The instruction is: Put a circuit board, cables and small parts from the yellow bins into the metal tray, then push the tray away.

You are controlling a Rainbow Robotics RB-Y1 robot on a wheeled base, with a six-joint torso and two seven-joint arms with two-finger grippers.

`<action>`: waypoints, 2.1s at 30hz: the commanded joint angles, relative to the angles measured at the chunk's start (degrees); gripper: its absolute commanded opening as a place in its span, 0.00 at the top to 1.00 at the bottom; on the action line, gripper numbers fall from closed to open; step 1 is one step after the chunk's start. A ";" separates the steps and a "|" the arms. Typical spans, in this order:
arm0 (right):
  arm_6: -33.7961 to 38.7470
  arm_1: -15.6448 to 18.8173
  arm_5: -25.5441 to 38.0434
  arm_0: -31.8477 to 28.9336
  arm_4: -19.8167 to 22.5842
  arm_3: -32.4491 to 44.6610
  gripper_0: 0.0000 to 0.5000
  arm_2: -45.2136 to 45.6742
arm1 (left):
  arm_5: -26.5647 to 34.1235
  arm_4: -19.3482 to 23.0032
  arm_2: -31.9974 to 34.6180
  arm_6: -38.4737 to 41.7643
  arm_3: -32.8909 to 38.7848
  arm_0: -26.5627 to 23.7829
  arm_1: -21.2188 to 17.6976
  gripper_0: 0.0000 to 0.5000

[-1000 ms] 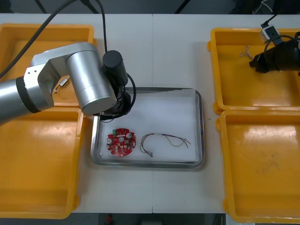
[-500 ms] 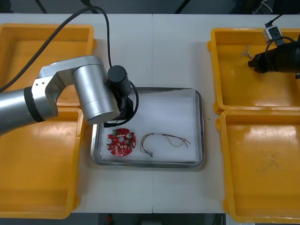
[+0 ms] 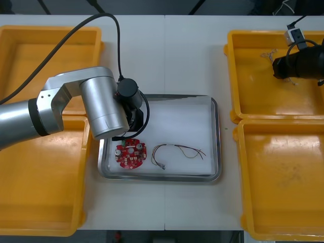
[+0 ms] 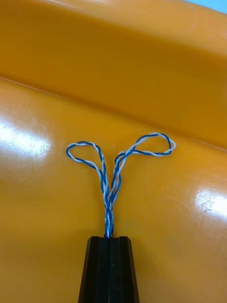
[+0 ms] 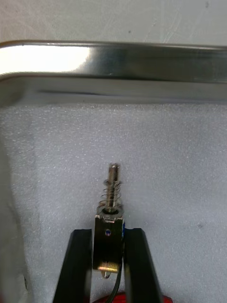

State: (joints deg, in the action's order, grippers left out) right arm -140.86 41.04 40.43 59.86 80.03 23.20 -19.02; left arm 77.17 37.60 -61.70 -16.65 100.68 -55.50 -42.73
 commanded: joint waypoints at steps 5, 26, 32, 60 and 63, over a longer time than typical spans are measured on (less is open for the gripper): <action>-1.61 1.59 2.72 -0.27 0.21 2.11 1.00 -0.31 | -0.61 -2.27 -0.26 6.72 1.18 0.31 0.98 0.02; -1.52 6.25 33.66 -0.27 -21.67 19.69 1.00 14.37 | 13.98 11.09 17.23 4.96 12.08 -4.97 -7.99 0.00; -0.91 6.16 44.03 -0.27 -28.35 25.76 1.00 17.71 | 14.42 19.88 24.26 -1.98 10.85 -5.58 -13.08 0.00; 2.87 1.85 69.57 -5.72 -33.71 61.26 1.00 19.46 | 8.26 31.30 32.96 -49.35 -12.70 -5.58 -22.58 0.00; 3.22 0.71 69.57 -7.39 -32.92 66.10 1.00 18.58 | 7.56 31.30 32.87 -54.01 -14.99 -5.58 -22.40 0.00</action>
State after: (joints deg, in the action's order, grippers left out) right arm -139.90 43.28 109.56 54.28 46.31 84.63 -1.09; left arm 85.85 68.63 -30.44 -66.26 87.24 -58.50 -62.74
